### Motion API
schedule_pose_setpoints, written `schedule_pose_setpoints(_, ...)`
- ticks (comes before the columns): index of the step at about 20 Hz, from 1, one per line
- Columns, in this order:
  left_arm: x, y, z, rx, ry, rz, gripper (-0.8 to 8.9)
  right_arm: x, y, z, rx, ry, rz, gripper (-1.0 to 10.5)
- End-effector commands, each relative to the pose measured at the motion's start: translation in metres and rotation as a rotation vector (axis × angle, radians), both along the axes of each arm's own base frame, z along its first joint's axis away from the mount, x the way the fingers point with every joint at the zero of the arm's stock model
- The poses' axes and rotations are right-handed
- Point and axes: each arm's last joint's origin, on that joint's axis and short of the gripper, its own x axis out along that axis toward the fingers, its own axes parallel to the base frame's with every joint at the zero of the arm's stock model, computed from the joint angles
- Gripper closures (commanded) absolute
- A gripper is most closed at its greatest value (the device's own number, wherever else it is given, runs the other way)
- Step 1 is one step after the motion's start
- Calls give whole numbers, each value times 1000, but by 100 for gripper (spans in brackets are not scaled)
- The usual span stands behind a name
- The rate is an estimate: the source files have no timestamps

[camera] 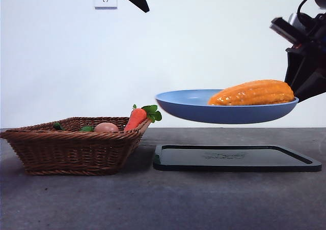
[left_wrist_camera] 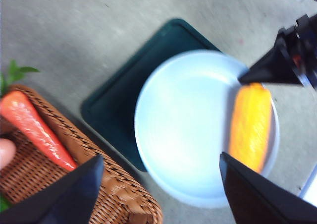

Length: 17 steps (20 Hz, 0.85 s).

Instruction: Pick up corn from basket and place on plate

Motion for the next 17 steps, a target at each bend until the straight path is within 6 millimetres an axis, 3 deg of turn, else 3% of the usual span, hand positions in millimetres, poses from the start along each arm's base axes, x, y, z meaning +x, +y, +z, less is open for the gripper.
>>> schedule_pose_setpoints(1,1,-1,5,-12,-21,-13,432,24,-6,3,-9,-21,-16,944)
schedule_pose_setpoints(5,-1,0,7,-17,-20,-6,434,67,-11,-3,-19,-2,-31,944)
schedule_pose_setpoints(8,-1,0,7,-20,-17,-2,434,88,-12,-16,-24,28,-30,944)
schedule_pose_setpoints(13,-1,0,7,-20,-17,-1,435,103,-12,-51,-45,88,-1,944)
schedule_pose_setpoints(17,-1,0,7,-22,-20,-3,435,106,-12,-58,-61,76,15,944)
